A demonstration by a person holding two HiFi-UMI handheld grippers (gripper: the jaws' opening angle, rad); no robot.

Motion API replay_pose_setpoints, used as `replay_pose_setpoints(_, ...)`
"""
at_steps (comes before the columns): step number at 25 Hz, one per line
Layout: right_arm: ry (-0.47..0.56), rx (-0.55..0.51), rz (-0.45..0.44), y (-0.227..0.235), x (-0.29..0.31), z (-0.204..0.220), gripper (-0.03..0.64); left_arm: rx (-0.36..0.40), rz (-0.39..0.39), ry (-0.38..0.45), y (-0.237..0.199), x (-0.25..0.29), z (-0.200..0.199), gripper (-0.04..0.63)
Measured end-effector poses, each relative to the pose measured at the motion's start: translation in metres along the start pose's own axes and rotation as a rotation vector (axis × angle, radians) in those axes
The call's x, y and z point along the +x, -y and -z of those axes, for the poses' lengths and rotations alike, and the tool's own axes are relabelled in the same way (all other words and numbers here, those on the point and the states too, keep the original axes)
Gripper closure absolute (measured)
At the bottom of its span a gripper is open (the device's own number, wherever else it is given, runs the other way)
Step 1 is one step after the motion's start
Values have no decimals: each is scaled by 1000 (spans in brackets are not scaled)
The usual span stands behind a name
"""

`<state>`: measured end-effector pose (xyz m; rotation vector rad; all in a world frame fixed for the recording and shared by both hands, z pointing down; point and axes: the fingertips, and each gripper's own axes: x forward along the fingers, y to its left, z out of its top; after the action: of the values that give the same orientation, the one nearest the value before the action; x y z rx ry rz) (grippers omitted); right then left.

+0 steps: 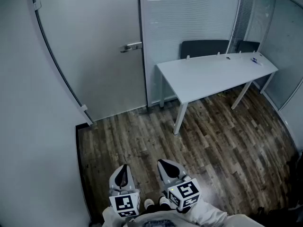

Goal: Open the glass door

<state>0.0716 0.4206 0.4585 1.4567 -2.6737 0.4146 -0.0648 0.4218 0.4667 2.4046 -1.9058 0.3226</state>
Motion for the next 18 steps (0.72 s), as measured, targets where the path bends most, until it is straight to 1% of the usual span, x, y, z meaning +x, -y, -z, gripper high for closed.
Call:
replay_pose_setpoints(9, -4, 6, 11, 15, -4, -1, 612, 2, 12, -3, 12, 11, -4, 594)
replay_pose_setpoints(14, 33, 44, 4, 33, -11, -6, 611, 17, 33, 9, 31, 22, -9, 593)
replay_pose_setpoints(18, 26, 56, 6, 45, -8, -2, 611, 24, 29, 2, 36, 28, -7, 594)
